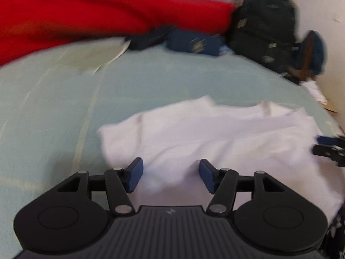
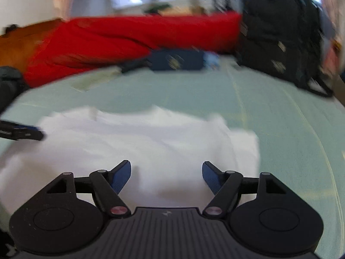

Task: Fold clothes
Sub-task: 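Open both grippers and withdraw them from the folded white shirt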

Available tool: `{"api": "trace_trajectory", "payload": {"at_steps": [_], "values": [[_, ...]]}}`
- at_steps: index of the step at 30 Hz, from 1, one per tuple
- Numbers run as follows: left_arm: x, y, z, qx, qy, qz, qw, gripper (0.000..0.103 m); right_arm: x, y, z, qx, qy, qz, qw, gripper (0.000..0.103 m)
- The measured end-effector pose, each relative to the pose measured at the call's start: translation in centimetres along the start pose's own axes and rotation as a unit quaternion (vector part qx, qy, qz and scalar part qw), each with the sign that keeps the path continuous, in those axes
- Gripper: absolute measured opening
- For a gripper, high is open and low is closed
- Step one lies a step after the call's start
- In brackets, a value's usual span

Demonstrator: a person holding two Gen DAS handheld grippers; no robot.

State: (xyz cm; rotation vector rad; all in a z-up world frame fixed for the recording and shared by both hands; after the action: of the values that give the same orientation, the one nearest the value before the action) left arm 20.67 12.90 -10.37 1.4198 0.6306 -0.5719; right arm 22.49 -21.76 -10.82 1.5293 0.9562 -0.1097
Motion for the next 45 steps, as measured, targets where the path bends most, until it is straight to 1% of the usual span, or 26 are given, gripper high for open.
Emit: {"api": "trace_trajectory", "payload": {"at_steps": [2,4,6,7,9,12,13,14,17,19,20,21,22,23,25,29,34,35,36,37,38,39,41,42,44,45], "values": [[-0.4,0.1,-0.1,0.002,0.002,-0.002,1.0000,0.057,-0.5,-0.3,0.5,0.007,0.011,0.008,1.000,0.078],[-1.1,0.8,-0.1,0.001,-0.003,0.007,1.0000,0.060,-0.8,-0.2,0.6,0.011,0.013,0.009,1.000,0.078],[-1.2,1.9,-0.8,-0.007,0.011,0.021,0.9997,0.062,-0.7,-0.2,0.5,0.009,0.012,0.008,1.000,0.080],[-1.0,2.4,-1.4,-0.018,0.022,0.026,0.9993,0.062,-0.5,-0.2,0.3,0.006,0.011,0.008,1.000,0.084],[-0.4,3.2,-3.1,-0.051,0.039,0.024,0.9976,0.061,-0.3,-0.2,-0.1,-0.002,0.008,0.008,1.000,0.087],[1.2,3.2,-6.5,-0.135,0.041,-0.020,0.9898,0.056,-0.5,-0.4,-0.2,-0.007,0.005,0.009,1.000,0.087],[1.7,3.1,-7.4,-0.162,0.032,-0.034,0.9857,0.055,-0.6,-0.4,-0.2,-0.005,0.007,0.010,1.000,0.087],[2.0,2.8,-8.1,-0.186,0.013,-0.045,0.9815,0.052,-0.7,-0.4,-0.1,-0.003,0.009,0.011,1.000,0.087],[3.0,2.8,-8.2,-0.201,-0.024,-0.059,0.9776,0.049,-0.9,-0.4,0.1,0.002,0.013,0.012,1.000,0.087],[3.6,2.8,-8.2,-0.207,-0.046,-0.067,0.9750,0.039,-0.8,-0.4,0.1,0.000,0.011,0.012,1.000,0.087],[3.9,3.0,-8.2,-0.207,-0.049,-0.067,0.9747,0.029,-0.7,-0.5,0.0,-0.002,0.009,0.012,1.000,0.087],[4.2,3.3,-8.2,-0.207,-0.048,-0.065,0.9749,0.013,-0.7,-0.5,0.0,-0.004,0.007,0.012,1.000,0.087],[4.5,3.6,-8.3,-0.207,-0.047,-0.062,0.9751,0.008,-0.7,-0.5,-0.1,-0.007,0.006,0.011,1.000,0.087],[4.7,3.8,-8.3,-0.207,-0.047,-0.060,0.9753,0.007,-0.6,-0.6,-0.1,-0.008,0.005,0.011,1.000,0.087],[5.3,4.4,-8.4,-0.207,-0.045,-0.056,0.9757,0.007,-0.7,-0.6,0.0,-0.008,0.007,0.012,1.000,0.087],[4.1,6.0,-9.5,-0.190,0.004,-0.027,0.9813,0.007,-0.9,-0.6,0.1,-0.007,0.009,0.013,1.000,0.087],[0.3,6.4,-7.0,-0.109,-0.001,-0.002,0.9940,0.009,-1.0,-0.5,-0.1,-0.006,0.008,0.016,1.000,0.087],[-0.5,6.2,-6.0,-0.092,-0.007,0.002,0.9958,0.013,-1.1,-0.3,-0.2,-0.004,0.009,0.019,1.000,0.087],[-1.1,5.9,-4.6,-0.070,-0.021,0.005,0.9973,0.023,-1.3,-0.2,-0.2,-0.001,0.010,0.023,1.000,0.087],[-1.6,5.5,-3.1,-0.046,-0.037,0.006,0.9982,0.029,-1.5,0.1,-0.4,-0.002,0.013,0.029,0.999,0.087],[-1.9,4.9,-1.8,-0.026,-0.053,0.006,0.9983,0.041,-1.8,0.4,-0.6,-0.003,0.017,0.034,0.999,0.087],[-2.0,4.3,-0.5,-0.007,-0.068,0.006,0.9977,0.047,-2.0,0.6,-0.8,-0.006,0.023,0.038,0.999,0.087],[-1.9,3.0,1.7,0.025,-0.090,0.001,0.9956,0.050,-2.1,0.7,-0.9,-0.006,0.029,0.040,0.999,0.087],[-1.4,2.3,2.1,0.033,-0.085,-0.008,0.9958,0.052,-1.8,0.5,-0.5,0.001,0.029,0.034,0.999,0.088],[0.0,1.0,2.3,0.036,-0.059,-0.027,0.9972,0.052,-1.3,-0.1,0.5,0.021,0.024,0.018,0.999,0.088],[0.2,0.7,2.4,0.035,-0.056,-0.024,0.9975,0.052,-1.5,-0.3,0.9,0.027,0.029,0.019,0.999,0.087]]}}
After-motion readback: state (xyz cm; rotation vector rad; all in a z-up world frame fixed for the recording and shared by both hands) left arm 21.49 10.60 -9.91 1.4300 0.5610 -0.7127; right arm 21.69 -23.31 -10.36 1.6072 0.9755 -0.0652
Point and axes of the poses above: each gripper's, at about its wrist camera, not at the fingertips, and x roughly the way its jaws point, z to its right, y to its top, the point moved 4 cm from there along x, roughly the way its jaws point, and after that the axes turned 11 degrees about y, right-handed, at the moved point
